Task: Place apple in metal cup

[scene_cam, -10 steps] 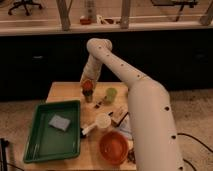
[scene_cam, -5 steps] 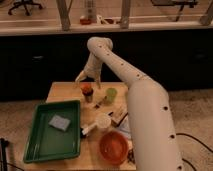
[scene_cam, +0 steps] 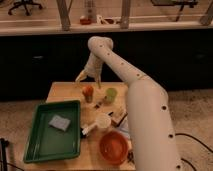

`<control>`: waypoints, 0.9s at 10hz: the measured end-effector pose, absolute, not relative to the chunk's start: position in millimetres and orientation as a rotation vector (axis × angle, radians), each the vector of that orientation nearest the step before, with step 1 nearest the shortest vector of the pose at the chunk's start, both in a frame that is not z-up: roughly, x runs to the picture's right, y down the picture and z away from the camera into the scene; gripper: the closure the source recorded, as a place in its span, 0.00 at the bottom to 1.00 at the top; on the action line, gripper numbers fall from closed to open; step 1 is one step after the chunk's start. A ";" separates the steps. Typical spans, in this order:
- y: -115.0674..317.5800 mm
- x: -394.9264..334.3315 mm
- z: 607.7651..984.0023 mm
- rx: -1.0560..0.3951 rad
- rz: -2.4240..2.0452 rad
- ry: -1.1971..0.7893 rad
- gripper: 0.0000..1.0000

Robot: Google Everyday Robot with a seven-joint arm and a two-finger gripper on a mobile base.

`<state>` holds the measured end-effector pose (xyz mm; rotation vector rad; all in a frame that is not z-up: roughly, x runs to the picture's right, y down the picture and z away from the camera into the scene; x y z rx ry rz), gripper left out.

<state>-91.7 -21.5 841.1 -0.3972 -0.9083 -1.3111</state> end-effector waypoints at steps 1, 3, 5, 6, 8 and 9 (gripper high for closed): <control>-21.9 -92.3 840.8 -0.396 -1.313 -0.910 0.20; -20.6 -93.1 840.9 -0.399 -1.317 -0.913 0.20; -18.7 -94.1 840.9 -0.401 -1.321 -0.914 0.20; -19.0 -93.7 841.2 -0.396 -1.320 -0.911 0.20; -18.9 -93.0 841.3 -0.388 -1.317 -0.910 0.20; -19.1 -93.6 841.0 -0.386 -1.317 -0.911 0.20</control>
